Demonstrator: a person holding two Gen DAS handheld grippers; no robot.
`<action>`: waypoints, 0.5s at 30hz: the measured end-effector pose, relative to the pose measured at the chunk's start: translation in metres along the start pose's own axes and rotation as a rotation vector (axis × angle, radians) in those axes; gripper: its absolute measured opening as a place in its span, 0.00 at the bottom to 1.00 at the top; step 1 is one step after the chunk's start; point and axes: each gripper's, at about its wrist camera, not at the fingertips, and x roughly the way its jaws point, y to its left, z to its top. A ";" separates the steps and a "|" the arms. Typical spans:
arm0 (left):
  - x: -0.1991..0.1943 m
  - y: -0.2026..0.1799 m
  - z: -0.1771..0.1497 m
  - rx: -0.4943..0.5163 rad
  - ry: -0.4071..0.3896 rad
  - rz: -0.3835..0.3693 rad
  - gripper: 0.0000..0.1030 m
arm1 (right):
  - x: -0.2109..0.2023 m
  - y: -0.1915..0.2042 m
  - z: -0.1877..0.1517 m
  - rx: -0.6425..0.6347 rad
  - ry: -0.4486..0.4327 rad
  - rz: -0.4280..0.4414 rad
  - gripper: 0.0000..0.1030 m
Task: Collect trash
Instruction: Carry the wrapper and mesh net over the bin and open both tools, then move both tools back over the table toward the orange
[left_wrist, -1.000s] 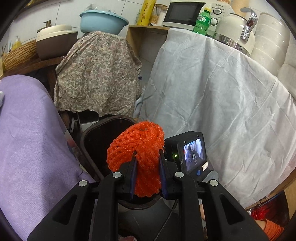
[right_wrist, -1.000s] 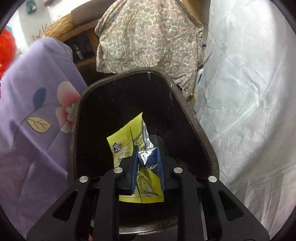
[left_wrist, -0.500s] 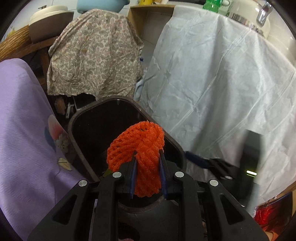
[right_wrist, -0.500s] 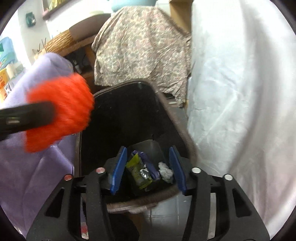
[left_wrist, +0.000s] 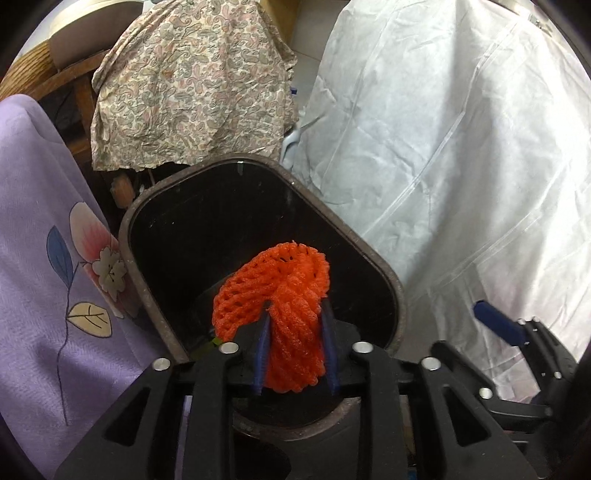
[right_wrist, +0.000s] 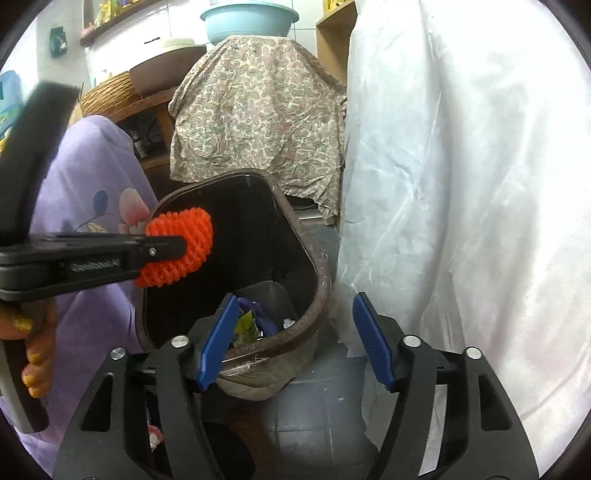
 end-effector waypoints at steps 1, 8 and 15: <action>0.000 0.000 -0.001 -0.002 0.005 -0.001 0.34 | -0.001 -0.001 0.001 0.008 0.001 0.003 0.66; -0.028 -0.010 -0.005 0.006 -0.070 0.004 0.70 | -0.009 -0.002 0.001 -0.007 -0.025 -0.045 0.71; -0.089 -0.030 -0.021 0.001 -0.183 0.044 0.81 | -0.023 -0.010 0.001 0.008 -0.043 -0.073 0.72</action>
